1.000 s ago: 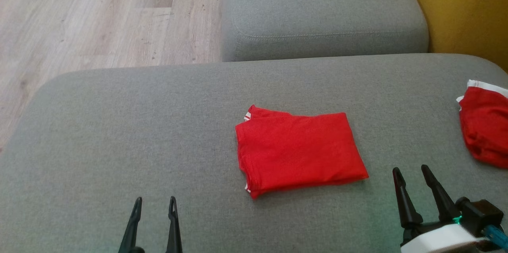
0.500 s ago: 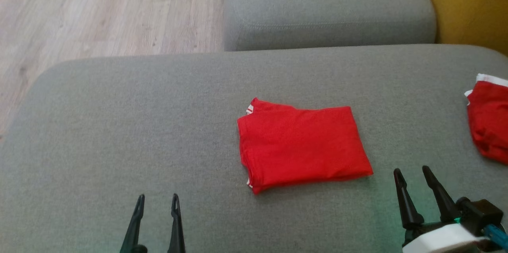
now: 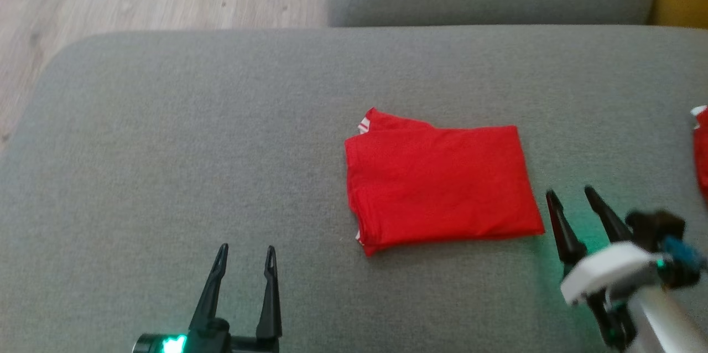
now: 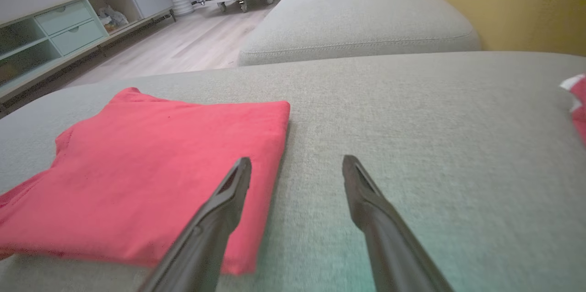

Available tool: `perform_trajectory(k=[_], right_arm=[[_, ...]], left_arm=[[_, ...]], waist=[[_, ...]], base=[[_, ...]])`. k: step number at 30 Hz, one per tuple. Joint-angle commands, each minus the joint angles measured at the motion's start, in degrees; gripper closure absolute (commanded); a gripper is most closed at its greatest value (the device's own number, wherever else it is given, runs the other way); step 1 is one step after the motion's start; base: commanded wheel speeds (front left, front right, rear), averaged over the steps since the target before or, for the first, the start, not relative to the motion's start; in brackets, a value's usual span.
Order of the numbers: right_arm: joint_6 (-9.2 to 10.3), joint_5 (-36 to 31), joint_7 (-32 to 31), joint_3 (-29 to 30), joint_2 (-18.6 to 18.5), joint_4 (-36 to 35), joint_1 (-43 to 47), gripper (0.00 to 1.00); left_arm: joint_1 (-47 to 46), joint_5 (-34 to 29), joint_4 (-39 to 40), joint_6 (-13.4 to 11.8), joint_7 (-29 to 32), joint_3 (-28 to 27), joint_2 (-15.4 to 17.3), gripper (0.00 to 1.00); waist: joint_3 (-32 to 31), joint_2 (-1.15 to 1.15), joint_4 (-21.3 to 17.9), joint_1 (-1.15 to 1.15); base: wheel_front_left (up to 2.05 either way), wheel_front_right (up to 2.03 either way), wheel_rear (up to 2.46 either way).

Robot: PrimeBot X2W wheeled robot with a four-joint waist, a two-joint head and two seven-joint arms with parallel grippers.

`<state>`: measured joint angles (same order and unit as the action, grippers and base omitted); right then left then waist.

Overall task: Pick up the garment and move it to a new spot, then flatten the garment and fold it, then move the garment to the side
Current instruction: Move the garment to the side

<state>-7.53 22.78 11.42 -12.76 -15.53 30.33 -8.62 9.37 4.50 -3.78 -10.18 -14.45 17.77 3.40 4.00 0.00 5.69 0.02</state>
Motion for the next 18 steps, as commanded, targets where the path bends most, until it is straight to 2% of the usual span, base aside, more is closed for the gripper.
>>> perform_trajectory(k=[1, 10, 11, 12, 13, 18], right_arm=[[0.04, 0.51, -0.35, -1.31, -0.98, -0.60, -2.70, 0.00], [0.04, 6.16, -6.92, -5.77, 1.90, 10.28, -12.37, 0.00], [0.04, 7.18, -7.49, -6.44, 2.15, 11.39, -12.88, 0.22], [0.04, 8.17, -7.81, -7.07, 2.28, 12.36, -13.38, 0.65], [0.04, 9.20, -7.98, -7.48, 2.39, 13.24, -13.85, 1.00], [0.04, 12.33, -6.14, -9.89, 1.24, 14.74, -16.49, 1.00]], left_arm=[[-2.25, 0.29, 1.48, -0.52, -0.55, -1.20, -0.51, 0.00], [-5.08, 0.87, 0.90, -1.31, -0.55, 1.27, -0.52, 0.00], [-5.28, 0.91, 0.79, -1.39, -0.55, 1.51, -0.52, 0.00], [-5.44, 0.93, 0.69, -1.48, -0.55, 1.73, -0.52, 0.00], [-5.56, 0.95, 0.60, -1.64, -0.55, 1.90, -0.52, 0.00], [-5.67, 1.19, 0.81, -2.59, -0.55, 2.16, -0.52, 0.00]], waist=[[0.87, 0.00, 0.44, -0.02], [3.09, 0.00, 2.70, -0.02], [3.20, 0.00, 3.02, -0.02], [3.32, 0.00, 3.31, -0.02], [3.46, 0.00, 3.55, -0.02], [4.20, 0.00, 3.46, -0.02]], base=[[0.00, 0.00, 0.00], [0.00, 0.00, 0.00], [0.00, 0.00, 0.00], [0.00, 0.00, 0.00], [0.00, 0.00, 0.00], [0.00, 0.00, 0.00]])
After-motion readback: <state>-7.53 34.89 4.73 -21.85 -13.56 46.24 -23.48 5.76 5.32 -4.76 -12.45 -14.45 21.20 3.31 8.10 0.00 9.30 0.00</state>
